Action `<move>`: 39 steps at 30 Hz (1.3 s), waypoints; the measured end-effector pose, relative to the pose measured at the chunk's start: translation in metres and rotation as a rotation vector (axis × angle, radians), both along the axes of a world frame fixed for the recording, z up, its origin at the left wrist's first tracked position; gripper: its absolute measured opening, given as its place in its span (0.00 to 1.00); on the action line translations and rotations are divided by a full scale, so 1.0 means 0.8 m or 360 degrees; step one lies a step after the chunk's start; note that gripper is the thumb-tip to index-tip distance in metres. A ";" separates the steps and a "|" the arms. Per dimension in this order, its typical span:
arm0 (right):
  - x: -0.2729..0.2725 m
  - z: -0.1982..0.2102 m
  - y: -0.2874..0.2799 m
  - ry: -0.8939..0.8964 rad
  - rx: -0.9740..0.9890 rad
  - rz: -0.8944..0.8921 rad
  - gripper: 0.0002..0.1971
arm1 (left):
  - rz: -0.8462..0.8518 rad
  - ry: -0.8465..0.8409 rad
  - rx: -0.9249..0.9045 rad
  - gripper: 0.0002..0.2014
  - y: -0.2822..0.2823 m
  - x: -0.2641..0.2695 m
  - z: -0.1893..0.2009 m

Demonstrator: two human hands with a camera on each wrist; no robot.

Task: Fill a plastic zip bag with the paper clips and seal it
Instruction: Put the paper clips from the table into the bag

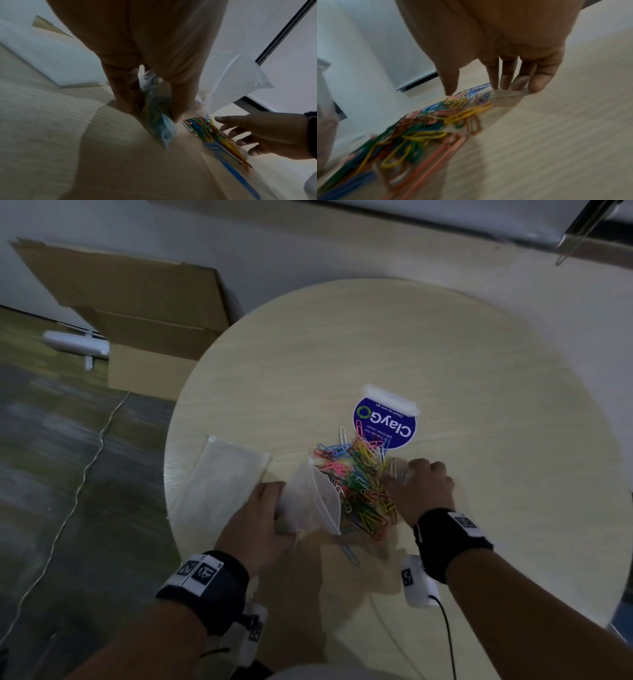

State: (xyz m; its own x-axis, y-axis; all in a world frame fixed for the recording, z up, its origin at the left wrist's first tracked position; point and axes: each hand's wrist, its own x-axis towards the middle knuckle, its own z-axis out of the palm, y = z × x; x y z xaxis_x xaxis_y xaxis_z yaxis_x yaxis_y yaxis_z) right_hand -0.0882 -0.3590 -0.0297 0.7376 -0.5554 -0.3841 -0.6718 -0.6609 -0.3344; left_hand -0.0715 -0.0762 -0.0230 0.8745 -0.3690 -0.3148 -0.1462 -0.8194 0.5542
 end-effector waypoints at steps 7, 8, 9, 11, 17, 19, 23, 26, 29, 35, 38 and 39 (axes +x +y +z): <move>-0.014 -0.011 0.035 -0.0015 -0.0182 0.0500 0.24 | 0.0081 0.0092 -0.0205 0.35 0.001 -0.001 -0.006; -0.017 -0.013 0.034 -0.0046 -0.0164 0.0522 0.20 | 0.0091 0.0096 -0.0226 0.34 0.001 -0.001 -0.008; -0.019 -0.011 0.034 -0.0066 -0.0161 0.0551 0.17 | 0.0102 0.0102 -0.0246 0.33 0.002 -0.001 -0.010; -0.019 -0.008 0.033 -0.0093 -0.0164 0.0621 0.15 | 0.0145 0.0144 -0.0328 0.29 0.003 0.000 -0.013; -0.017 0.002 0.022 -0.0148 -0.0123 0.0698 0.11 | 0.0230 0.0195 -0.0464 0.27 0.006 0.000 -0.020; -0.018 0.014 0.018 -0.0148 -0.0084 0.0671 0.11 | 0.0239 0.0198 -0.0492 0.27 0.006 0.000 -0.021; -0.019 0.051 0.012 -0.0226 0.0014 0.0590 0.09 | 0.0232 0.0179 -0.0478 0.25 0.004 -0.002 -0.023; -0.021 0.090 0.017 -0.0389 0.0140 0.0549 0.08 | 0.0255 0.0163 -0.0485 0.25 0.002 -0.002 -0.024; -0.023 0.129 0.033 -0.0498 0.0316 0.0580 0.09 | 0.0265 0.0132 -0.0436 0.26 0.000 -0.002 -0.025; -0.016 0.146 0.077 -0.0519 0.0344 0.0880 0.07 | 0.0261 0.0132 -0.0530 0.19 -0.002 -0.003 -0.024; -0.007 0.134 0.096 -0.0413 0.0179 0.1094 0.06 | 0.0250 0.0130 -0.0621 0.18 -0.003 -0.003 -0.025; -0.005 0.131 0.101 -0.0378 0.0119 0.1137 0.07 | 0.0252 0.0133 -0.0620 0.18 -0.003 -0.003 -0.024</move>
